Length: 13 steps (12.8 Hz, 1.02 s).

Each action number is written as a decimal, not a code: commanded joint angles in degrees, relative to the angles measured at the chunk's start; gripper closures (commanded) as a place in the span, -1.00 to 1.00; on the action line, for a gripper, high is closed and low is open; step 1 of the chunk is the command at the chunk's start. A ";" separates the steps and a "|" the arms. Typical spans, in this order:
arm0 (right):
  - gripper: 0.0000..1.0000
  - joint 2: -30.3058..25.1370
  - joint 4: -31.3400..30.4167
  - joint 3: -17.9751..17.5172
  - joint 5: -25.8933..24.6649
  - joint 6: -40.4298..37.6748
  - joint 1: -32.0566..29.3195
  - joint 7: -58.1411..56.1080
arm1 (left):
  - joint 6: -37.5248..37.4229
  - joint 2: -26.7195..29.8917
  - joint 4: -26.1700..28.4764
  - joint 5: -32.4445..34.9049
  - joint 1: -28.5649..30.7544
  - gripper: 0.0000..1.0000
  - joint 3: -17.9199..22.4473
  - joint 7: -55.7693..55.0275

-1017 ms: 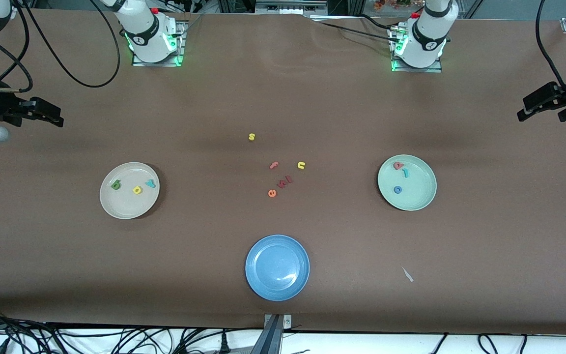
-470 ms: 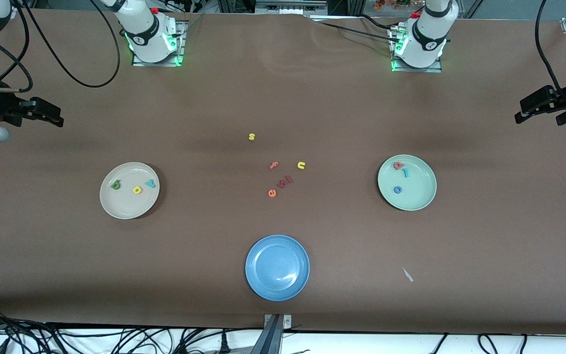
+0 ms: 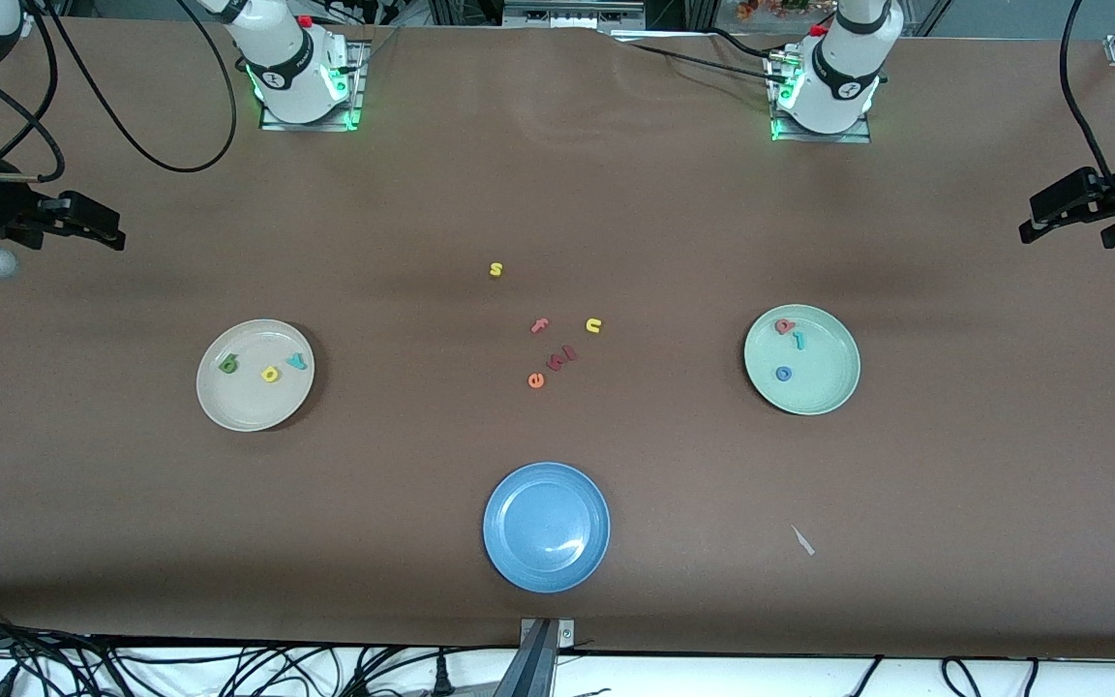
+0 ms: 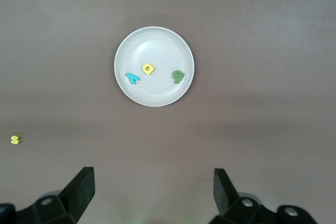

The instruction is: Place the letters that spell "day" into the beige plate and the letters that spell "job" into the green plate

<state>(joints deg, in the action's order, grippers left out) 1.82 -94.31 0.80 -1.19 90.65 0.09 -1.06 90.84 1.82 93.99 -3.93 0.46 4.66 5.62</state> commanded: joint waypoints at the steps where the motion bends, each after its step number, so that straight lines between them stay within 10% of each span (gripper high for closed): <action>1: -1.00 0.11 0.70 -0.37 0.14 -0.65 -0.62 -0.25 | -1.19 -0.77 -1.88 1.56 0.06 -1.00 0.26 1.23; 13: -1.00 0.20 0.70 -0.28 0.14 -0.65 -0.80 -0.25 | -1.19 -0.77 -2.14 1.65 -0.90 -1.00 -0.26 0.53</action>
<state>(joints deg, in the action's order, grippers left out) 1.82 -94.31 0.82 -1.19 90.64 0.06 -1.06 90.84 1.82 93.67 -3.93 -0.03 4.50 5.86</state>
